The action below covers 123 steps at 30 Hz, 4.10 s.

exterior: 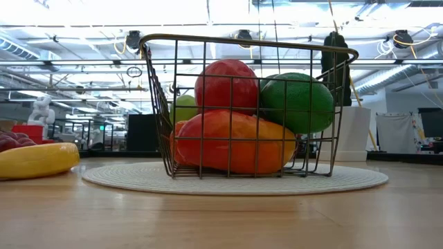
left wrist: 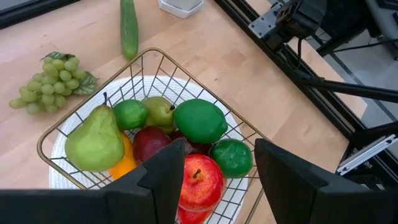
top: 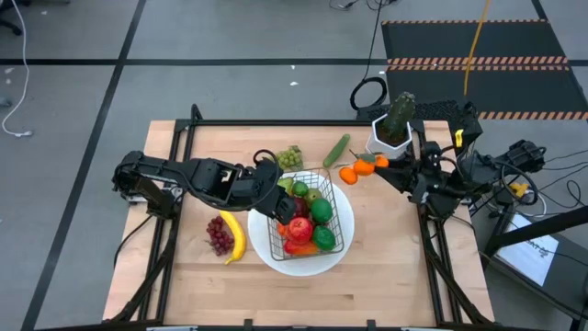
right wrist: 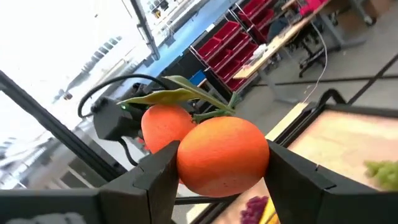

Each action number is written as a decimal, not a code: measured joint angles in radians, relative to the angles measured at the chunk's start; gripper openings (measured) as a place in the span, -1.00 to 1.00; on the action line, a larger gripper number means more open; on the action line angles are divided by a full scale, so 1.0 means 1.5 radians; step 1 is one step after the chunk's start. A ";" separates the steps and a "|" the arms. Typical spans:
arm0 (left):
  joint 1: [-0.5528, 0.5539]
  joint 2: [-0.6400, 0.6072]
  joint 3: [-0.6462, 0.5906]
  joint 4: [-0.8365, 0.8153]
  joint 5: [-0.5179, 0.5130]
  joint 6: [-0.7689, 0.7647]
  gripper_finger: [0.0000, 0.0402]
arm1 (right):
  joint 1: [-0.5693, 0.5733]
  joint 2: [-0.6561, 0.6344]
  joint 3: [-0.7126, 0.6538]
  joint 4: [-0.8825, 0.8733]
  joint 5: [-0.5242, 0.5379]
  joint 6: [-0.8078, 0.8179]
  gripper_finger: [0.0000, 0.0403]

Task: Build produce basket
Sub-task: Put the oranges into the black wire basket

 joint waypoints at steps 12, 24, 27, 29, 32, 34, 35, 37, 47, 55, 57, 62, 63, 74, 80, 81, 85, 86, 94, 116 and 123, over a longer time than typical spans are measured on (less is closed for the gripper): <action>0.000 0.000 0.000 0.000 0.004 -0.003 -0.03 | 0.001 0.012 -0.001 0.000 -0.002 0.131 0.01; -0.014 0.000 0.000 0.000 0.010 -0.002 -0.03 | 0.001 0.012 -0.001 0.000 -0.002 0.145 0.01; -0.016 0.000 0.000 0.000 0.011 -0.005 -0.03 | 0.001 0.012 -0.001 0.000 -0.002 0.107 0.01; -0.016 0.000 0.000 0.000 0.014 -0.011 -0.03 | 0.001 0.012 -0.001 0.000 -0.002 0.078 0.01; -0.016 0.000 0.000 0.010 0.017 -0.028 -0.03 | 0.001 0.012 -0.001 0.000 -0.002 0.033 0.01; -0.016 0.000 0.000 0.043 0.018 -0.030 -0.03 | 0.001 0.012 -0.001 0.000 -0.002 0.008 0.01; -0.016 0.000 0.000 0.065 0.018 -0.028 -0.03 | 0.001 0.012 -0.001 0.000 -0.002 -0.005 0.01; -0.016 0.000 0.000 0.116 0.020 -0.021 -0.03 | 0.001 0.012 -0.001 0.000 -0.002 -0.032 0.01; -0.005 0.000 0.000 0.282 0.054 0.001 -0.03 | 0.001 0.012 -0.001 -0.052 -0.029 -0.197 0.01; 0.011 -0.009 0.001 0.383 0.089 0.009 -0.01 | 0.002 0.015 -0.001 -0.052 -0.071 -0.265 0.01; 0.018 -0.008 0.001 0.405 0.092 0.008 0.03 | 0.002 0.019 -0.001 -0.048 -0.072 -0.284 0.01; 0.037 -0.002 0.001 0.422 0.095 -0.014 0.34 | 0.002 0.032 -0.001 -0.031 -0.089 -0.315 0.01; 0.041 0.000 0.001 0.421 0.100 -0.018 0.42 | 0.002 0.035 -0.001 -0.031 -0.090 -0.317 0.01; 0.070 0.018 0.000 0.416 0.104 -0.015 0.82 | 0.002 0.065 -0.001 -0.029 -0.107 -0.287 0.01; 0.089 0.043 0.000 0.428 0.146 -0.013 0.63 | 0.002 0.076 -0.001 -0.005 -0.107 -0.285 0.01; 0.091 0.054 0.000 0.445 0.155 -0.016 0.60 | 0.002 0.078 -0.001 0.002 -0.107 -0.290 0.01; 0.095 0.065 0.000 0.487 0.181 -0.018 0.43 | 0.002 0.081 -0.001 0.009 -0.107 -0.297 0.01; 0.095 0.069 0.000 0.502 0.183 -0.019 0.38 | 0.002 0.082 -0.001 0.007 -0.107 -0.297 0.01; 0.095 0.072 0.000 0.506 0.188 -0.026 0.01 | 0.002 0.081 -0.001 0.007 -0.107 -0.297 0.01; 0.094 0.071 0.000 0.506 0.213 0.027 -0.91 | 0.002 0.081 -0.001 0.016 -0.107 -0.282 0.08; 0.096 0.060 0.000 0.518 0.228 0.048 -0.95 | 0.002 0.057 -0.001 0.032 -0.124 -0.273 0.36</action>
